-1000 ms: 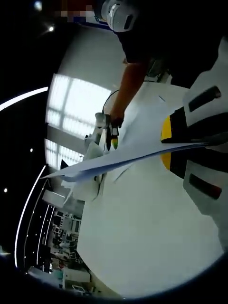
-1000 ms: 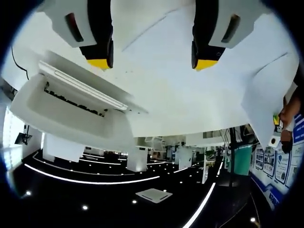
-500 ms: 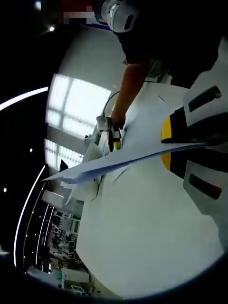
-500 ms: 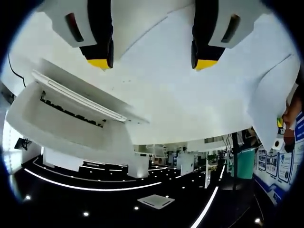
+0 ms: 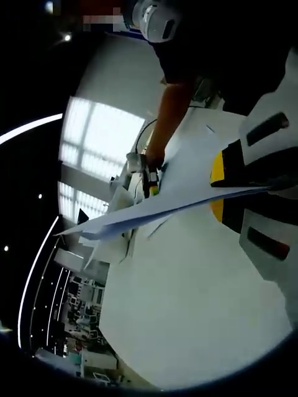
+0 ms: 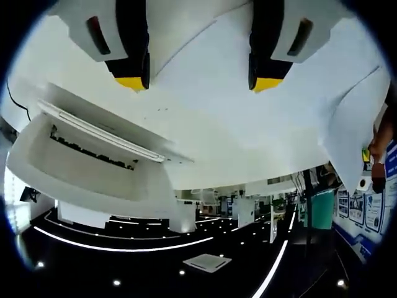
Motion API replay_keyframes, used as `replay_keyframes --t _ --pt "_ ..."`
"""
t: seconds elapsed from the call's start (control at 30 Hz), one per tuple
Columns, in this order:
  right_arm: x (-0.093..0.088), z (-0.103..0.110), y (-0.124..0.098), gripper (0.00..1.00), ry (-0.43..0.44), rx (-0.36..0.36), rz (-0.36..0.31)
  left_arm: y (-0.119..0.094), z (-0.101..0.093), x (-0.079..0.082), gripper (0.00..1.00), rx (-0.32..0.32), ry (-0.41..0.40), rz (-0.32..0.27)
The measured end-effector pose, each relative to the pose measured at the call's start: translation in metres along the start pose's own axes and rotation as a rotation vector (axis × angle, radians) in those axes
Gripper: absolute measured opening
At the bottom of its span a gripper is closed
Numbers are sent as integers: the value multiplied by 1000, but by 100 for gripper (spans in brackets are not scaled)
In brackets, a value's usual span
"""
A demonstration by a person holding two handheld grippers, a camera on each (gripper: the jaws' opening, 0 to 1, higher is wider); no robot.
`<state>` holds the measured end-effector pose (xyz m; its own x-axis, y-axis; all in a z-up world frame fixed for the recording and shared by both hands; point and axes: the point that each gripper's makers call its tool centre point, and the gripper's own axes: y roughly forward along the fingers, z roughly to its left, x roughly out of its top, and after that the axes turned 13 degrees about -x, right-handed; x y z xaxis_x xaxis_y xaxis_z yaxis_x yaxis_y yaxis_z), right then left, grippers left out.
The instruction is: Organize the stack of printing papers by aligning and flattening the scattered papers on the table
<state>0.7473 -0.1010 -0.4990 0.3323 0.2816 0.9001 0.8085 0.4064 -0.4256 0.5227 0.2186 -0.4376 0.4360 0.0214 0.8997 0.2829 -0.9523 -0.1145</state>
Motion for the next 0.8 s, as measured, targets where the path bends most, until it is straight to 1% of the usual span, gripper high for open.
replay_keyframes --t 0.17,0.23,0.3,0.43,0.57,0.67,0.8 --pt "1 -1 0 58 6 -7 -7 1 0 1 7 -1 0 2" --pt "1 -1 0 54 9 -12 -10 2 -1 1 7 -3 1 2" --pt "1 0 -1 48 11 -10 -13 2 -2 1 7 -3 2 3" --pt "1 1 -1 43 15 -6 -16 1 -2 2 7 -4 0 2" --pt "1 1 -3 30 24 3 -13 2 -2 3 7 -6 4 4" --pt "1 -1 -5 23 58 11 -11 2 -2 4 7 -7 4 2" --pt "1 2 -6 16 83 30 -5 2 -2 2 7 -6 1 2"
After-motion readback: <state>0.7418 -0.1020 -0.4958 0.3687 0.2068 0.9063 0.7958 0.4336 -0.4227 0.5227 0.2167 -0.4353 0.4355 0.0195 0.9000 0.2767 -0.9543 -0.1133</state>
